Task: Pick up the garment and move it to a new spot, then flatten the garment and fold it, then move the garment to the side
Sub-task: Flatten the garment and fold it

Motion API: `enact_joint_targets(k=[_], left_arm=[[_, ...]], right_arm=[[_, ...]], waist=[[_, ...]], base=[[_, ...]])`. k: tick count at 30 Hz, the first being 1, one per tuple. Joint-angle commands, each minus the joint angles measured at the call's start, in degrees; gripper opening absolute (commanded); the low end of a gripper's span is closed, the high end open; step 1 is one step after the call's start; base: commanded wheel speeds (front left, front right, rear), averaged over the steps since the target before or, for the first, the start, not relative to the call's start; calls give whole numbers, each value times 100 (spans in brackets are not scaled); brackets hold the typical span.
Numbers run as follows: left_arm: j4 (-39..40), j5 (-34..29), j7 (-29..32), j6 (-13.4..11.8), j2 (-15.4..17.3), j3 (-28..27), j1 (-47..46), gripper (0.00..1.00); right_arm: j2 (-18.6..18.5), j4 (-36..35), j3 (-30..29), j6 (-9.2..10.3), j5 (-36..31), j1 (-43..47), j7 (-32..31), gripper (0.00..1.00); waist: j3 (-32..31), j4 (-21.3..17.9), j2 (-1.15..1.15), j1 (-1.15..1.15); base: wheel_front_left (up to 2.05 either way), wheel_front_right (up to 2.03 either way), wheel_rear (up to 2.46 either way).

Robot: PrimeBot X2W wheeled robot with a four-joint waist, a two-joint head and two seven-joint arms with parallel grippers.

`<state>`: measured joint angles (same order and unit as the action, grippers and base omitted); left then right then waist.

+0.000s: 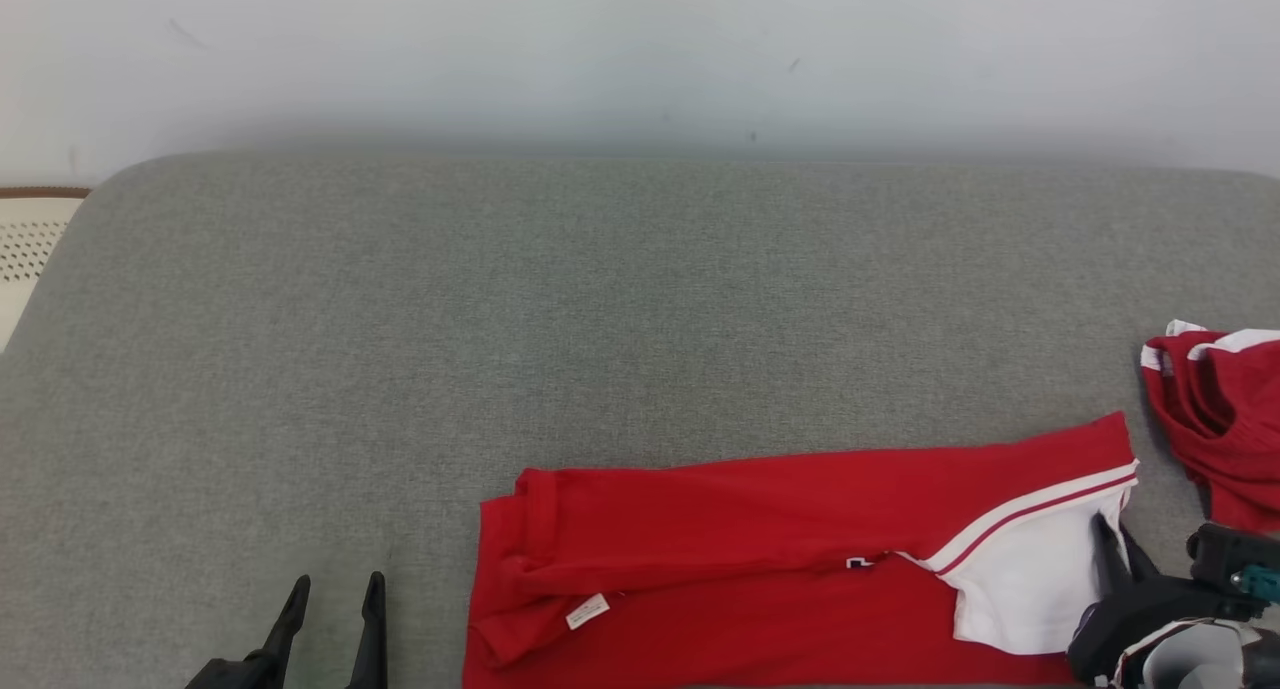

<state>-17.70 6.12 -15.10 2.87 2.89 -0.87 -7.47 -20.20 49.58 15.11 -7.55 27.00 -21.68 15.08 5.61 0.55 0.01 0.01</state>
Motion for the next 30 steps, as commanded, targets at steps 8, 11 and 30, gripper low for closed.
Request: enact_joint_targets(k=[8,11,30], left_arm=[[-32,123,-4,-35,3,116,-4,100],[-64,155,-4,-48,4,126,20,100],[-213,393,-4,-52,3,554,38,100]], right_arm=[[-74,-631,38,12,-233,-101,2,0],[-40,-1078,412,12,-251,-74,2,0],[-5,-3027,3627,11,768,-173,-483,0]], waist=[[-4,-300,-1,-1],[-14,-417,-1,-1],[-107,-97,-1,-1]], base=[[0,0,0],[0,0,0],[0,0,0]])
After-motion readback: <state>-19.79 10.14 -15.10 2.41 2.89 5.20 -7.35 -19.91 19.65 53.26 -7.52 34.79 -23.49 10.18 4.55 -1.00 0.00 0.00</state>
